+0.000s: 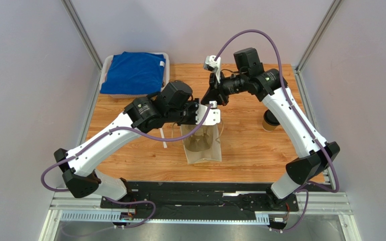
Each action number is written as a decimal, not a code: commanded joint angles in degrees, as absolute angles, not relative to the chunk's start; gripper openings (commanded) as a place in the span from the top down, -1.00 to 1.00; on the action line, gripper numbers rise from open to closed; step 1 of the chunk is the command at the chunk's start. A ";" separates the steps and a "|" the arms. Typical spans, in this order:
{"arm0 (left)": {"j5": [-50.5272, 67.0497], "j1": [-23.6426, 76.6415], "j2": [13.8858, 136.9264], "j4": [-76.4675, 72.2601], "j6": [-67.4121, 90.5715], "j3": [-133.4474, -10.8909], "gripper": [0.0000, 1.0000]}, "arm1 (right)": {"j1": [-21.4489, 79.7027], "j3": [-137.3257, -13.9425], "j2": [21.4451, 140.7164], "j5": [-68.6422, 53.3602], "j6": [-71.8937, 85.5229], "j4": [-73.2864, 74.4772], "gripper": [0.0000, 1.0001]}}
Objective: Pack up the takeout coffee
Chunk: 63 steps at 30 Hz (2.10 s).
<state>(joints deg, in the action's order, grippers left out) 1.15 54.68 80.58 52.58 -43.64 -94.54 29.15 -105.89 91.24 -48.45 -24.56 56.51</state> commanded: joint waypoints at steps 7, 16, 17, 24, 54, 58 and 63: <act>2.99 52.30 84.46 52.47 -43.77 -94.75 1.00 | 27.25 -106.79 92.90 -52.47 -22.33 55.81 1.00; 5.35 51.15 86.74 54.66 -40.26 -94.39 1.00 | 26.10 -104.94 93.16 -54.31 -20.65 55.46 1.00; 5.80 50.98 86.92 54.93 -39.99 -94.31 1.00 | 26.02 -104.59 93.08 -54.58 -21.00 55.37 1.00; 9.58 48.87 89.20 55.99 -39.20 -95.36 1.00 | 25.40 -103.10 92.64 -56.60 -22.94 54.76 1.00; 18.28 48.43 92.19 63.89 -34.46 -98.35 1.00 | 24.00 -101.60 94.04 -59.68 -27.24 51.94 1.00; 18.02 48.43 91.94 63.11 -34.27 -96.60 1.00 | 24.08 -101.34 93.96 -60.03 -27.60 51.94 1.00; 16.44 48.34 91.76 61.79 -34.63 -95.19 0.93 | 24.08 -101.08 93.78 -60.56 -28.04 52.03 1.00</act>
<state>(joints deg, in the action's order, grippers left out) 16.29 48.56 91.96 63.00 -35.22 -96.01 24.27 -101.38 93.69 -58.30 -26.44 54.30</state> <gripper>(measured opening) 0.017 0.005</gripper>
